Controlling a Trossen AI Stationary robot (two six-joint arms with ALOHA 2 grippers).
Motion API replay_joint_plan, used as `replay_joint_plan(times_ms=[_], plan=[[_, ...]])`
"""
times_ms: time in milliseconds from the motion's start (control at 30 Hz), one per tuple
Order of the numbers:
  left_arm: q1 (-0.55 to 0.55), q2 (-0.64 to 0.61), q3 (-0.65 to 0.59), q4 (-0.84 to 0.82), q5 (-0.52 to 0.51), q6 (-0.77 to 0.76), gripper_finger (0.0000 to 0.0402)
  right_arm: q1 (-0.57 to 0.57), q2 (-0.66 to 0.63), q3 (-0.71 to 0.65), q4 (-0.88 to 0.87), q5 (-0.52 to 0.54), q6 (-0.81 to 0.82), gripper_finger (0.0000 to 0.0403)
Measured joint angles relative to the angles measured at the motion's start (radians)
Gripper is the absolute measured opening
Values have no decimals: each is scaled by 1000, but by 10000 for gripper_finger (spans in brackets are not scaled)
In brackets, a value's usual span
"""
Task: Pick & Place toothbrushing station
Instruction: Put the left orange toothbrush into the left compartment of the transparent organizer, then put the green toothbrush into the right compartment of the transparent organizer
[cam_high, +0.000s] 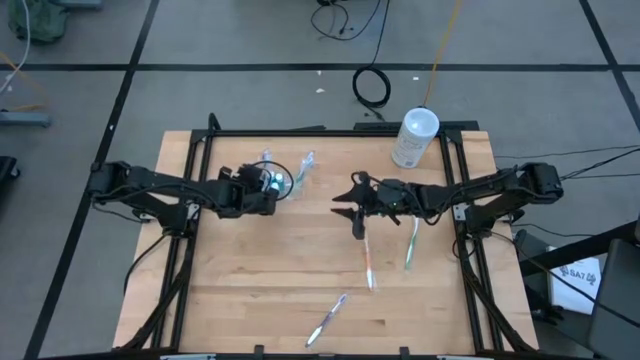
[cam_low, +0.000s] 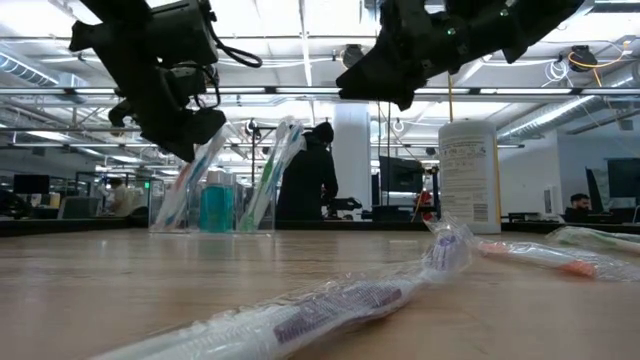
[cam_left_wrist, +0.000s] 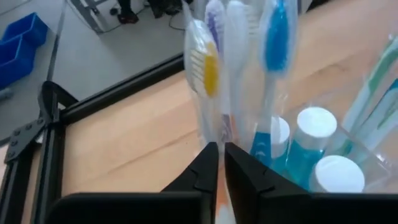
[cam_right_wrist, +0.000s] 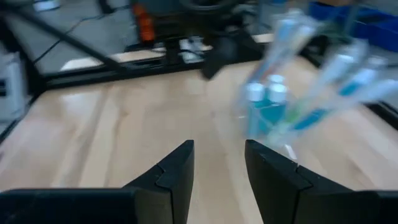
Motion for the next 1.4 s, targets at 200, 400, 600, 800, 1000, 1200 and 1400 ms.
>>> replay_joint_plan(times_ms=[200,400,600,800,1000,1200,1400], plan=[[15,0,21,-5,33,72,93,-4,0,0,-23,97,27,134],[14,-19,118,-88,104,148,148,1,0,0,-41,94,9,134],[14,-63,247,-219,190,156,169,1,0,0,-106,94,50,134],[13,-100,317,-195,232,277,170,41,0,0,-336,91,183,134],[8,-97,321,-192,283,335,171,143,0,0,-677,89,484,134],[0,-83,319,-143,280,326,171,229,0,-105,-576,94,681,134],[-14,-83,319,-124,290,358,170,231,0,-159,-571,91,684,134]])
